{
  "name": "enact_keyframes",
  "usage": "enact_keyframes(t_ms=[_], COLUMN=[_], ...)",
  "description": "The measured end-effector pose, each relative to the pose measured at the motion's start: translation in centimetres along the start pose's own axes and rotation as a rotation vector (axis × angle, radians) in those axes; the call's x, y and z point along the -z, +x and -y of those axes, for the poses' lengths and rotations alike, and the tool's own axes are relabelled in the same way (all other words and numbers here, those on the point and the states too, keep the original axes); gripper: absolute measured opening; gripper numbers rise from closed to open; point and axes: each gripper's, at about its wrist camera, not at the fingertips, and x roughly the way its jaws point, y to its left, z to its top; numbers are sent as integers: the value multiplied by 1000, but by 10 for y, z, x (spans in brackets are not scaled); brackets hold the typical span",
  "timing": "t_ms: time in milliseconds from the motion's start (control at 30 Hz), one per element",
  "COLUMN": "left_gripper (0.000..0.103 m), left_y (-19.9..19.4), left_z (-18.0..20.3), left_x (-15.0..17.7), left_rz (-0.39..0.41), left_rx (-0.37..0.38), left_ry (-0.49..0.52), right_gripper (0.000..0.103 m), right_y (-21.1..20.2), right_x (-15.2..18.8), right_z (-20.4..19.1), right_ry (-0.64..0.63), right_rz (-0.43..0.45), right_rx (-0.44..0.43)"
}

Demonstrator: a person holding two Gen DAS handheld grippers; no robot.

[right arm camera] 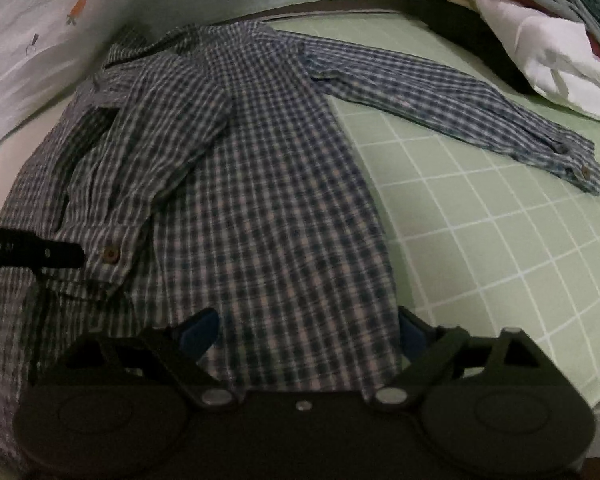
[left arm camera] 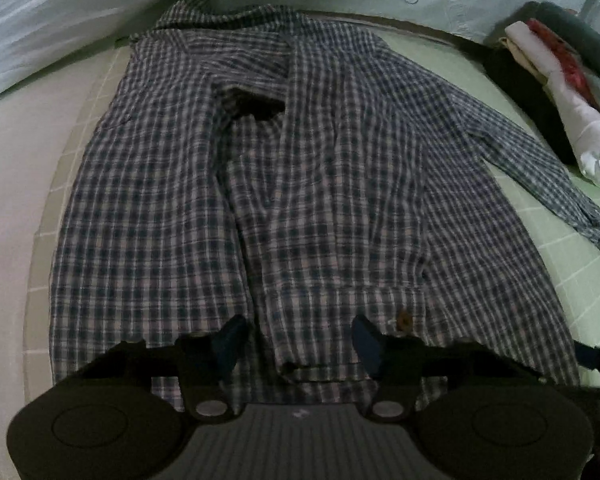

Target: Fold clothes

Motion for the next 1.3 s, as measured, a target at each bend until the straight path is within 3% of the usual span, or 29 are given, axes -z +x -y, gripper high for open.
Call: enact_keyframes(t_ms=[167,367,467,533,600,733,1300], left_gripper=[56,53,42,24,22,6,2], left_y=[2,2,0,1,1,-3,-76], left_z=[2,6,8,8,8,12,-12], left_x=[1,6,10,13,16,20,29], left_rz=[-5,4,16,14,10,31,177], left_rx=[-3,-13,-21,-8,6,6,173], left_ry=[17,41,60,52,44,59,-150], right_gripper=[102,103,103,103,103,103,103], right_y=[5,6,6,6,6,7,6], right_x=[3,3,4,5,5,6,7], right_z=[-12,-11,-13,-13,-14,-13,-12], right_ry=[-68,-67,-66,-65,-65,-67,-64], right_rz=[-5,-7,-2,0,0,4,16], right_rx=[28,28,31,32,32,31,33])
